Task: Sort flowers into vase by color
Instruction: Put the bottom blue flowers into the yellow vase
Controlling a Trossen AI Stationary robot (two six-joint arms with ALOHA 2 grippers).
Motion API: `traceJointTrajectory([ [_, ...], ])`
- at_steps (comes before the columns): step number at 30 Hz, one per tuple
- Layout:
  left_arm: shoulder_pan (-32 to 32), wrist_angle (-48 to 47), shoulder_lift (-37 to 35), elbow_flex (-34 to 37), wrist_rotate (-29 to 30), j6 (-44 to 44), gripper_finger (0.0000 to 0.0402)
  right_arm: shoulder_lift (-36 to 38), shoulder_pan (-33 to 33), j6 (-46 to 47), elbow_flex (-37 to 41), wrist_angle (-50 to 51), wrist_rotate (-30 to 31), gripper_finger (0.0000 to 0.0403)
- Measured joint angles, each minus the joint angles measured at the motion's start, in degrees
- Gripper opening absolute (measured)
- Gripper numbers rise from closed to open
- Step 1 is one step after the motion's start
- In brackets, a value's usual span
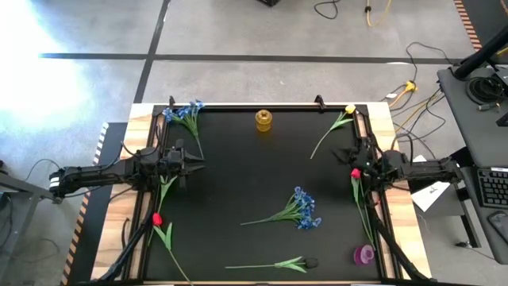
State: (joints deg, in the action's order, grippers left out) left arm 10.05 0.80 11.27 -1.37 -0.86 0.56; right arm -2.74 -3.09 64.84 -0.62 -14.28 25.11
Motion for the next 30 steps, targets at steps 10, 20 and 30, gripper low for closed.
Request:
traceJointTrajectory([
  [10, 0.0, 0.0, 0.0, 0.0, 0.0, 0.02, 0.01, -0.31, 0.02, 7.31, 0.0, 2.02, 21.42, 0.0013],
  [20, 0.0, 0.02, 0.26, 0.0, 0.01, 0.01, 0.01, -3.6, -0.13, 7.56, -0.11, 2.04, 16.97, 0.0013],
  [30, 0.0, 0.0, 0.28, 0.0, 0.0, 0.01, 0.01, -33.07, -0.9, 10.83, -18.36, 14.63, 2.25, 0.0053],
])
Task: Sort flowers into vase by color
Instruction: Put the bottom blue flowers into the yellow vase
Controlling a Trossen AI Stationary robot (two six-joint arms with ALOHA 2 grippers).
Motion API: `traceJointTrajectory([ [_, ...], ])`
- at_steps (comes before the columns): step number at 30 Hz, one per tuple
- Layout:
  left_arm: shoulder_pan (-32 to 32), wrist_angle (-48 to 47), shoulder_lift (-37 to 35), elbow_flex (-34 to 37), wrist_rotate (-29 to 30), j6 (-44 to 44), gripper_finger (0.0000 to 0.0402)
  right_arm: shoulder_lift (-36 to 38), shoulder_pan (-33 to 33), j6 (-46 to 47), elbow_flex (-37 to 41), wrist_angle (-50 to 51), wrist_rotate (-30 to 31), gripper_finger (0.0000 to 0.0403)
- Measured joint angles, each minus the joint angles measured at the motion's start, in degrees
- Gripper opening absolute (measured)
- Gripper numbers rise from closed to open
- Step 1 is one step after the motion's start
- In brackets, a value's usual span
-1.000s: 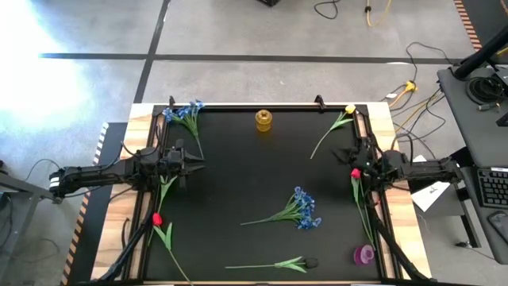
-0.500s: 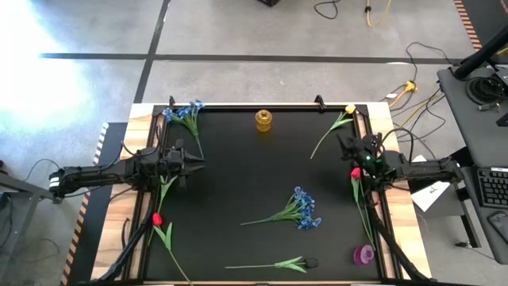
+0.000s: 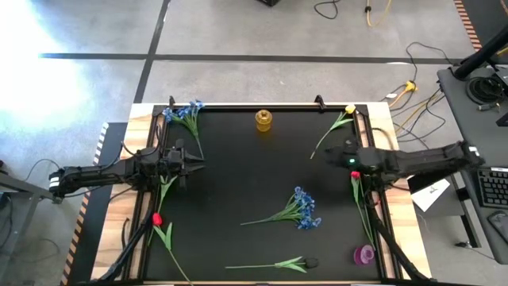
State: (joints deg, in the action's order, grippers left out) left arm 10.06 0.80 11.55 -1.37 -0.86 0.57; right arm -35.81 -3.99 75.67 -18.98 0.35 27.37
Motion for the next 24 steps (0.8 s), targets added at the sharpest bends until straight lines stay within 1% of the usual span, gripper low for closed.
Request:
traceJointTrajectory([
  [2, 0.01, 0.0, 0.0, 0.0, 0.0, 0.01, 0.01, -7.17, -0.46, 2.05, -6.13, 5.89, -2.84, 0.0088],
  [5, -0.01, 0.0, 0.0, 0.0, 0.0, 0.01, 0.01, -17.34, -1.36, 7.18, -14.88, 15.2, -4.74, 0.015],
  [7, 0.01, 0.0, 0.0, 0.0, 0.0, 0.01, 0.01, -23.79, -2.22, 12.14, -20.34, 21.29, -5.86, 0.019],
  [9, 0.0, 0.0, 0.0, 0.0, 0.0, 0.0, 0.01, -29.46, -3.34, 17.78, -26.45, 24.85, -7.48, 0.0225],
  [13, 0.01, 0.0, 0.0, 0.0, 0.0, -0.01, 0.01, -40.24, -7.5, 28.32, -37.07, 32.79, -12.77, 0.0279],
  [16, 0.0, 0.0, 0.0, 0.0, 0.0, -0.01, 0.01, -46.86, -11.48, 36.6, -44.76, 37.68, -16.04, 0.0306],
  [18, 0.0, 0.0, 0.0, 0.0, 0.0, -0.01, 0.01, -51.47, -14.11, 42.09, -48.47, 40.69, -18.69, 0.0317],
  [22, 0.01, 0.0, 0.0, 0.0, 0.0, -0.01, 0.01, -59.82, -17.5, 51.43, -51.47, 42.55, -22.95, 0.0323],
  [24, -0.01, 0.0, 0.0, 0.0, 0.01, -0.01, 0.01, -63.12, -18.33, 55.21, -52.12, 41.94, -23.47, 0.0322],
])
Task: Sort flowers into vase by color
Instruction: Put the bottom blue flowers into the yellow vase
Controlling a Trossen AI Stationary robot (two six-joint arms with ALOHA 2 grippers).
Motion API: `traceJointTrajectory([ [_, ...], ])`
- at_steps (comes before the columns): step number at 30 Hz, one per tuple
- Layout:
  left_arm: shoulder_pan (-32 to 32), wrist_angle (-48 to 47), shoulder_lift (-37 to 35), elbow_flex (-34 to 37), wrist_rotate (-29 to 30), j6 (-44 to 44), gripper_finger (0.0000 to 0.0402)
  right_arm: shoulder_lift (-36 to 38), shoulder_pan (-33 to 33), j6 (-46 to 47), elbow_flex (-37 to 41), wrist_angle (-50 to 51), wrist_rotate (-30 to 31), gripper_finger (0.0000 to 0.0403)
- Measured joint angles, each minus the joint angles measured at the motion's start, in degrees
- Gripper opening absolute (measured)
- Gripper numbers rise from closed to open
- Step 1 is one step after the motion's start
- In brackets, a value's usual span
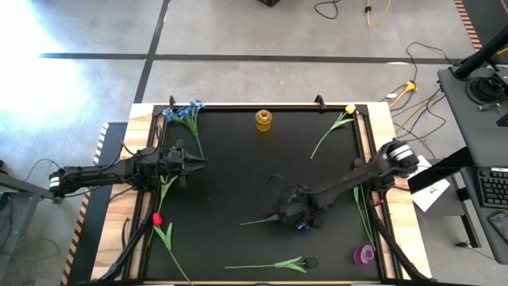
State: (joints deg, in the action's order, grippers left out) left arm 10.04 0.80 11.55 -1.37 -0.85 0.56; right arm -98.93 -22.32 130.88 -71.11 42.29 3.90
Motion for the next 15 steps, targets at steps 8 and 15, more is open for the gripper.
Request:
traceJointTrajectory([
  [8, 0.0, 0.0, 0.0, 0.0, -0.01, 0.0, 0.01, -6.25, 1.89, 1.99, -0.46, -4.12, 0.11, 0.0295],
  [15, 0.0, 0.0, 0.0, 0.0, -0.01, 0.0, 0.01, -4.9, 8.33, -10.72, -0.07, -0.59, 0.78, 0.0226],
])
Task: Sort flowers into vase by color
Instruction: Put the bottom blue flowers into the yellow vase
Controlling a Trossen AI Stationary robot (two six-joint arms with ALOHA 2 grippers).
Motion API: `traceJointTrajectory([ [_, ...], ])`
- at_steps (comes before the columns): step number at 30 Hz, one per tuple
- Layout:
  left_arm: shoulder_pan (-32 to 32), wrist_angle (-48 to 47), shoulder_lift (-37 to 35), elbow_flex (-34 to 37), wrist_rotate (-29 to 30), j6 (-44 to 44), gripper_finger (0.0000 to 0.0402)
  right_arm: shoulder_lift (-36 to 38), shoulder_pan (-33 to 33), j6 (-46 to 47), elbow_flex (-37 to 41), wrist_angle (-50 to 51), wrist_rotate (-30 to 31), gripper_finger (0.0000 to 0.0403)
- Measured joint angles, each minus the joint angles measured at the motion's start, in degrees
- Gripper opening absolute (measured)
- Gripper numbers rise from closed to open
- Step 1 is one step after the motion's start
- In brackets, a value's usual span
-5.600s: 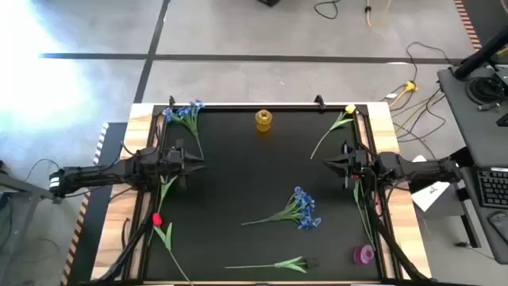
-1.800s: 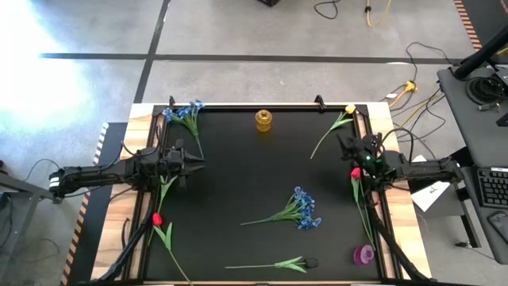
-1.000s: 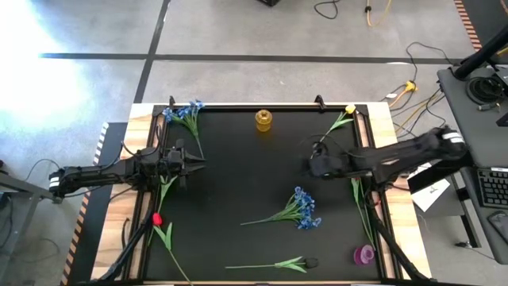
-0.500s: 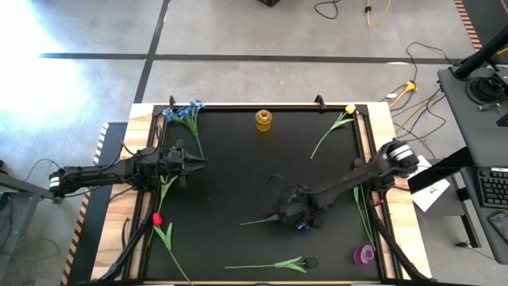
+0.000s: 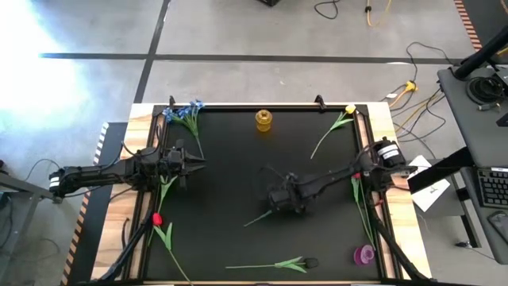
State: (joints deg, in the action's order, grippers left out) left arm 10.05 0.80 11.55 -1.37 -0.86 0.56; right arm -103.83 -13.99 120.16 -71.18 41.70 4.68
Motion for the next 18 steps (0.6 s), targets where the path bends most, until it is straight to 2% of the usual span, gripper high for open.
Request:
traceJointTrajectory([
  [6, 0.01, 0.01, 0.0, 0.0, 0.02, 0.0, 0.01, 0.0, 7.91, -14.7, 0.27, 5.65, -0.69, 0.0149],
  [14, 0.0, 0.01, 0.02, 0.0, 0.02, 0.0, 0.01, 0.51, 17.65, -33.37, -0.21, 4.4, 1.72, 0.0059],
  [16, 0.0, 0.01, -0.02, 0.0, 0.01, 0.02, 0.01, 1.73, 19.32, -38.36, -1.43, 4.5, 1.95, 0.0027],
  [18, 0.0, 0.04, 0.0, 0.0, 0.02, 0.02, 0.01, 3.93, 20.29, -43.43, -3.05, 4.57, 4.11, 0.0016],
])
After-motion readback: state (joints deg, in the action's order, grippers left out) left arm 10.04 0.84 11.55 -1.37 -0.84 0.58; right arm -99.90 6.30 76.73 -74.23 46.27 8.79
